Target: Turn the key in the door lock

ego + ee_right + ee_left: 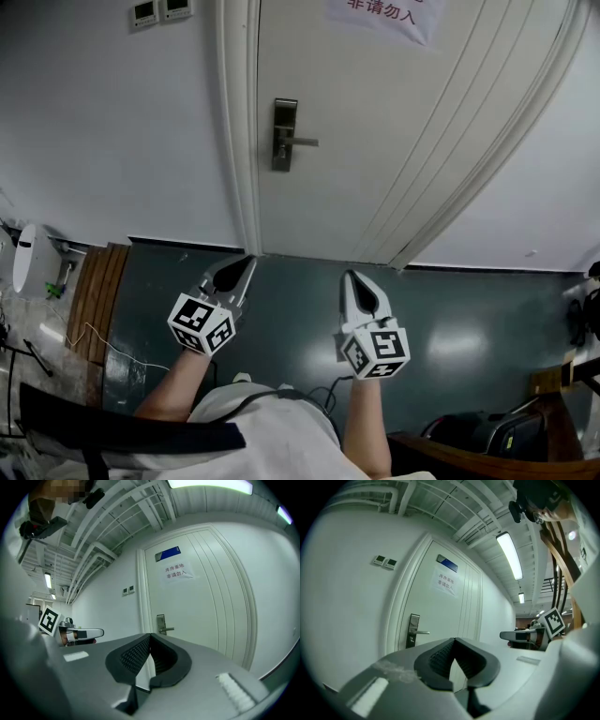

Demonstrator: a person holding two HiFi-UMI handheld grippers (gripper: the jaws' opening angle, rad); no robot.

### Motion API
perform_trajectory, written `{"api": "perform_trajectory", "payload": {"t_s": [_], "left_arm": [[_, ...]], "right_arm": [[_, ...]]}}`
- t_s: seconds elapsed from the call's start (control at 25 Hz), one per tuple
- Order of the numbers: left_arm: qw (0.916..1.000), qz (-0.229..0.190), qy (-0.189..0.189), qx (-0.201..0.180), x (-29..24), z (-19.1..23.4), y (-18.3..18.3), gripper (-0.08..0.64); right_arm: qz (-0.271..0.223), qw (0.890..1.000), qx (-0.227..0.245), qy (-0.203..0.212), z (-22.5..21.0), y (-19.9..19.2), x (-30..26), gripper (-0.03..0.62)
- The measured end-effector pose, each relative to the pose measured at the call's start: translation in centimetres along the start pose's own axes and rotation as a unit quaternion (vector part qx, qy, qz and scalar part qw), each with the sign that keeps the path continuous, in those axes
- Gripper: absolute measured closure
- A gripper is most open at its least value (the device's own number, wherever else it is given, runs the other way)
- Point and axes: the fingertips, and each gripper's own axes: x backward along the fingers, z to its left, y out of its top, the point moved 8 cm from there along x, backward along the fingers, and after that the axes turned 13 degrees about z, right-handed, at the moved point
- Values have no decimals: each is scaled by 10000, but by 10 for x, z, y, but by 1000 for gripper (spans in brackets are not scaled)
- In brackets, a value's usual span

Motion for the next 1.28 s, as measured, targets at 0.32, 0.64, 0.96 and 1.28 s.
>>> {"api": "perform_trajectory", "payload": {"t_s": [0.32, 0.64, 0.96, 1.28], "left_arm": [[9998, 79, 155, -18, -10, -28, -7, 555], [9993, 133, 348, 36, -6, -31, -13, 555], [9991, 91, 396, 103, -10, 0, -17, 555], [9993, 108, 292, 187, -41, 75, -6, 555]], "right_arm": [[159, 9998, 51, 128, -23, -13, 17, 584], [304, 9989, 51, 355, -27, -23, 12, 584], [371, 9985, 127, 390, -20, -20, -20, 584], [508, 9980, 221, 312, -11, -3, -95, 584]]}}
